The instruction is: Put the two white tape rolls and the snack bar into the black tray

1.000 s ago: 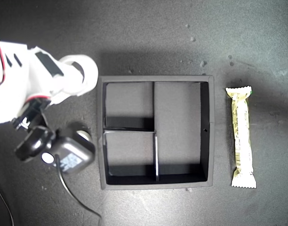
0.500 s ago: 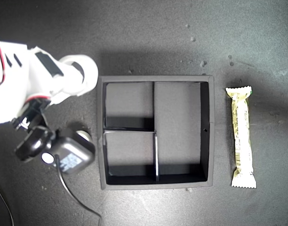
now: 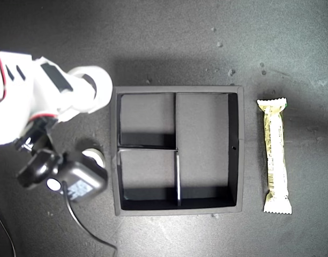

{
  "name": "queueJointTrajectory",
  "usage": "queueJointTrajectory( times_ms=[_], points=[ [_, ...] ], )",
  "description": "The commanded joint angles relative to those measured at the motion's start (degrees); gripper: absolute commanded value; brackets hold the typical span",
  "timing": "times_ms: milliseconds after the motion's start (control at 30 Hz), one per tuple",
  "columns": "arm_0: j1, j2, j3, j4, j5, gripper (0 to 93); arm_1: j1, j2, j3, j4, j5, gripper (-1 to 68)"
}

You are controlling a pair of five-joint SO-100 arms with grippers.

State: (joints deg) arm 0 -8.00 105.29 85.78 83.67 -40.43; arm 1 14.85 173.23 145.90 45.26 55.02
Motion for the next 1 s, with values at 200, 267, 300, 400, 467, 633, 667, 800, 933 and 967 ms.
queueJointTrajectory(
  times_ms=[200, 267, 300, 400, 467, 633, 667, 800, 933, 967],
  points=[
    [0.88, 2.64, 0.62, -0.62, -0.79, 0.1, -0.53, -0.26, -2.11, 0.44, 0.70, 2.6],
    [1.05, 2.64, 0.70, -0.70, -0.97, 0.1, -0.70, -0.26, -2.20, 0.44, 0.70, 2.5],
    [1.05, 2.64, 0.70, -0.70, -0.97, 0.1, -0.70, -0.26, -2.20, 0.44, 0.70, 2.5],
    [1.32, 2.64, 0.79, -0.70, -1.05, 0.1, -0.79, -0.26, -2.11, 0.26, 0.79, 2.5],
    [1.32, 2.64, 0.88, -0.70, -1.14, 0.1, -0.88, -0.26, -2.02, 0.18, 0.79, 2.5],
    [1.32, 2.64, 1.58, -1.05, -1.23, 0.1, -0.88, -0.26, -1.93, 0.09, 0.88, 2.5],
    [1.32, 2.64, 1.67, -1.14, -1.23, 0.1, -0.88, -0.26, -1.93, 0.09, 0.88, 2.5],
    [1.41, 2.64, 1.85, -1.32, -1.14, 0.1, -0.88, -0.26, -1.85, 0.00, 0.88, 2.5],
    [1.58, 2.46, 1.67, -1.49, -1.14, 0.1, -2.90, -2.55, -4.39, -0.35, -2.81, 4.7],
    [1.58, 2.29, 1.23, -1.49, -1.14, 0.1, -4.04, -6.24, -7.56, -0.18, -4.92, 6.3]
  ],
)
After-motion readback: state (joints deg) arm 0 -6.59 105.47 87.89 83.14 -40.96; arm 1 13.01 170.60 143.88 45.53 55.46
